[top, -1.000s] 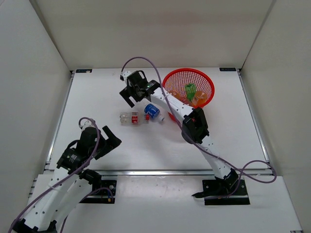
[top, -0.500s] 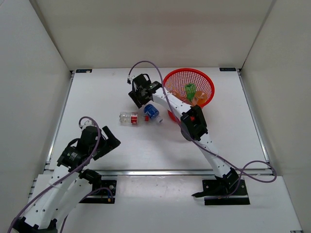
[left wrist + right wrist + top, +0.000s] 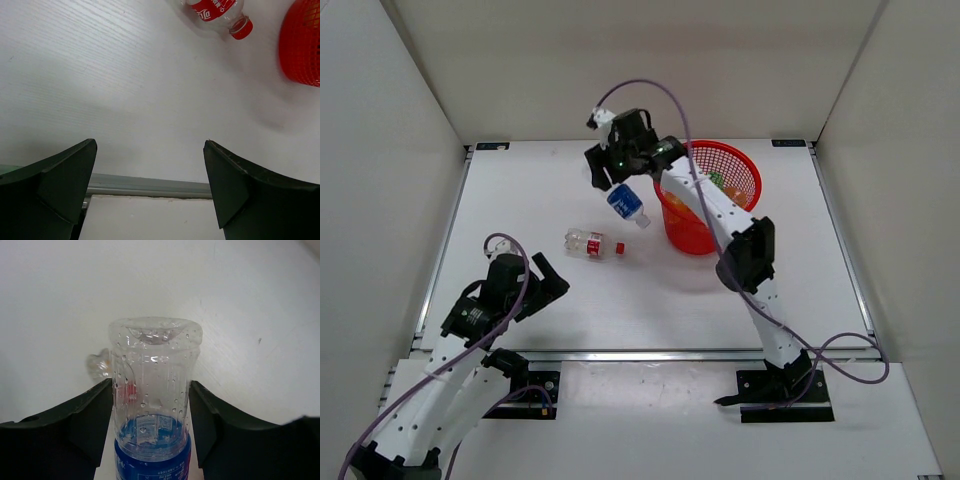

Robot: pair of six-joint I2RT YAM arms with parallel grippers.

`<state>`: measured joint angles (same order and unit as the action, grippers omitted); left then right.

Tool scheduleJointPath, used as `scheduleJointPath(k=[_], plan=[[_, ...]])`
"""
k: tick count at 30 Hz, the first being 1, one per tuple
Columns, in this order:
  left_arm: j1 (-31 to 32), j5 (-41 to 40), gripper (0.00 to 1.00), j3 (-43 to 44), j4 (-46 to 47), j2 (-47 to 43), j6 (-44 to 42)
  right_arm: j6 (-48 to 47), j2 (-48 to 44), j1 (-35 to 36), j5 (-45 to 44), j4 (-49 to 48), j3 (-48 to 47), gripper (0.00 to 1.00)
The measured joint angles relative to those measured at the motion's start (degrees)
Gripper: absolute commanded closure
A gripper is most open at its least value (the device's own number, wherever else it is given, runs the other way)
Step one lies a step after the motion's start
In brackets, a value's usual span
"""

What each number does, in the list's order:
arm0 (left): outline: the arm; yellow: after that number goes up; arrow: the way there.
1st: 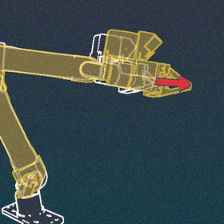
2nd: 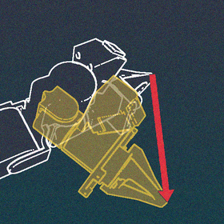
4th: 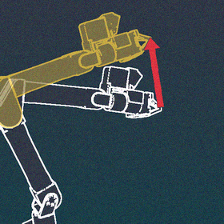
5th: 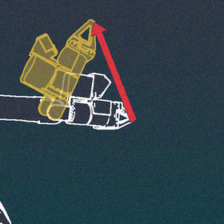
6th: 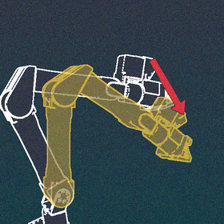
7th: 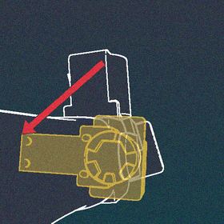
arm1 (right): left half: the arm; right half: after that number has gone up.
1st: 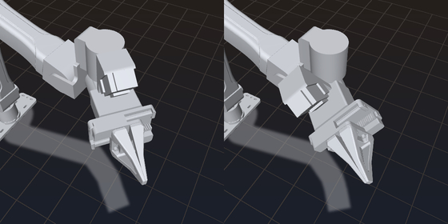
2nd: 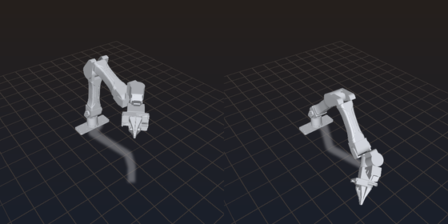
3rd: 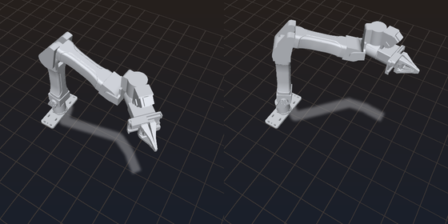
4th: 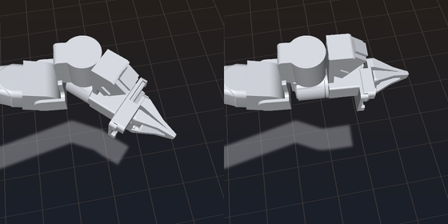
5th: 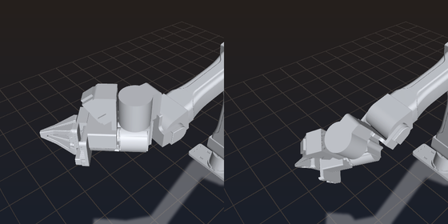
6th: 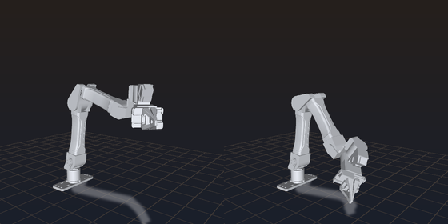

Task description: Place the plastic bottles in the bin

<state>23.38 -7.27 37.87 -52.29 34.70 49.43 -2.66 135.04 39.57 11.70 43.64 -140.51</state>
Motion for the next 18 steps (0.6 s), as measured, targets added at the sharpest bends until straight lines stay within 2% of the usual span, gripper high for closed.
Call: scheduleJointPath(k=[10, 15, 18], plan=[[-0.28, 1.31, 0.01, -1.95, 3.78, 1.36, -0.39, 1.01, -23.82, -1.36, 5.88, -3.45, -1.95, 0.68], [-0.33, 1.31, 0.01, -4.04, 4.76, 1.2, 1.29, 2.29, -38.62, -11.45, 7.48, -12.04, 19.17, 0.68], [-0.33, 1.29, 0.01, -5.11, 4.87, 1.22, 2.69, 4.98, -41.51, -19.69, 9.86, -15.67, 29.46, 0.67]])
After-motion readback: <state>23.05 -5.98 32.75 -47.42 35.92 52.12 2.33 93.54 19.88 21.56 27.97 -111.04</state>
